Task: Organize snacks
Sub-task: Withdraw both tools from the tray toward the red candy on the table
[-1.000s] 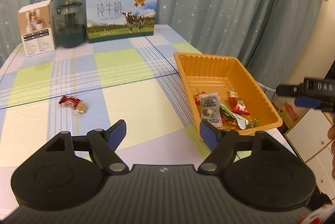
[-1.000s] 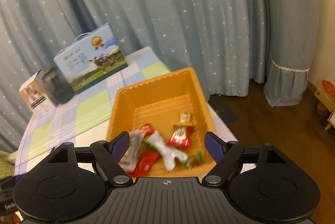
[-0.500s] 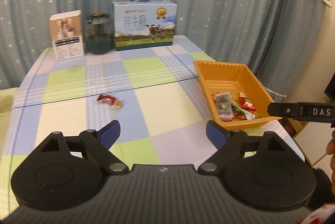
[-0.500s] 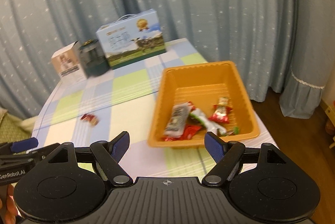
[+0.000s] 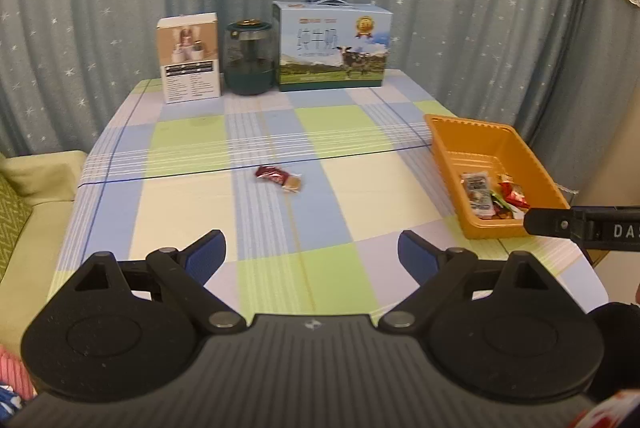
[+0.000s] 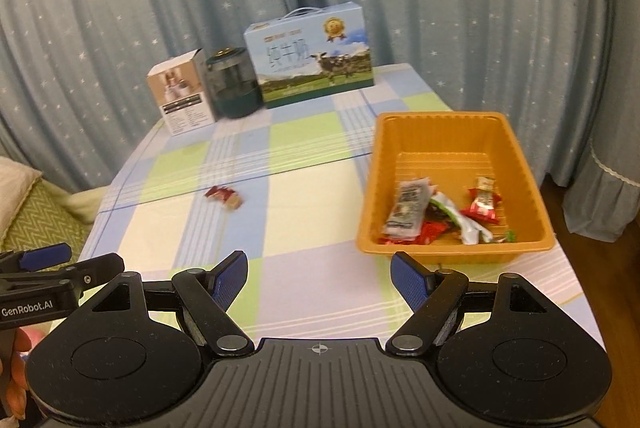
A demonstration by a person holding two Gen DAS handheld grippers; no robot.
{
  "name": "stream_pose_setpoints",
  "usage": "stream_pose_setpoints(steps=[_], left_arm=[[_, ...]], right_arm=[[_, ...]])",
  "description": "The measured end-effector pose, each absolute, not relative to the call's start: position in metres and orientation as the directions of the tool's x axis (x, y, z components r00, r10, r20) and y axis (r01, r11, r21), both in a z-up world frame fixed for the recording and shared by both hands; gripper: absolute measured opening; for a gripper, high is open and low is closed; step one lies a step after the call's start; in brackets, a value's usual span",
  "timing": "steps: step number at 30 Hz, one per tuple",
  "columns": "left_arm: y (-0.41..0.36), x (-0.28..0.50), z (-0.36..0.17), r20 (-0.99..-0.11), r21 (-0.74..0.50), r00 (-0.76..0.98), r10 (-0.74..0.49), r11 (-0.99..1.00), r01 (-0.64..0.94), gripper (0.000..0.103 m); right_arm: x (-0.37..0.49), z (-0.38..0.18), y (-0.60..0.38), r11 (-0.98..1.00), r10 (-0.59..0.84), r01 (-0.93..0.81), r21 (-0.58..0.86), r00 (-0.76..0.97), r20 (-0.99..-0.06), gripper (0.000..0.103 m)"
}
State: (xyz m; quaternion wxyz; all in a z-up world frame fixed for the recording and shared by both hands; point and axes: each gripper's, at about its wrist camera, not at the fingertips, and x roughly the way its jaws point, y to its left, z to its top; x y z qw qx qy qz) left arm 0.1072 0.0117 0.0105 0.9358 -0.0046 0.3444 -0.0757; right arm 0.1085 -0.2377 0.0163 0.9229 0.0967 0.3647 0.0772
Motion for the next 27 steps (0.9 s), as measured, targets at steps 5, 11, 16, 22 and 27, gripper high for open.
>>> stream_pose_setpoints(steps=[5,11,16,22,27], left_arm=[[0.022,0.110,0.011,-0.646,-0.058,0.754,-0.122,0.992,0.111,0.092],[0.030,0.114,0.008,-0.652,-0.059,0.750,-0.110,0.994,0.094,0.092],[0.033,0.118,0.006,-0.655,-0.057,0.749,-0.105,0.994,0.089,0.092],[0.040,0.126,-0.001,-0.659,-0.055,0.746,-0.092,0.996,0.074,0.092],[0.048,0.143,-0.007,-0.659,-0.062,0.748,-0.077,0.997,0.048,0.092]], right_arm=[[0.112,0.014,-0.231,0.969,0.225,-0.092,0.231,0.716,-0.661,0.078],[0.116,0.014,-0.226,0.968,0.230,-0.100,0.228,0.714,-0.661,0.078],[0.120,0.013,-0.221,0.967,0.239,-0.112,0.230,0.713,-0.659,0.078],[0.131,0.006,-0.211,0.965,0.251,-0.125,0.233,0.704,-0.664,0.078],[0.147,-0.001,-0.198,0.960,0.272,-0.150,0.237,0.703,-0.657,0.078]])
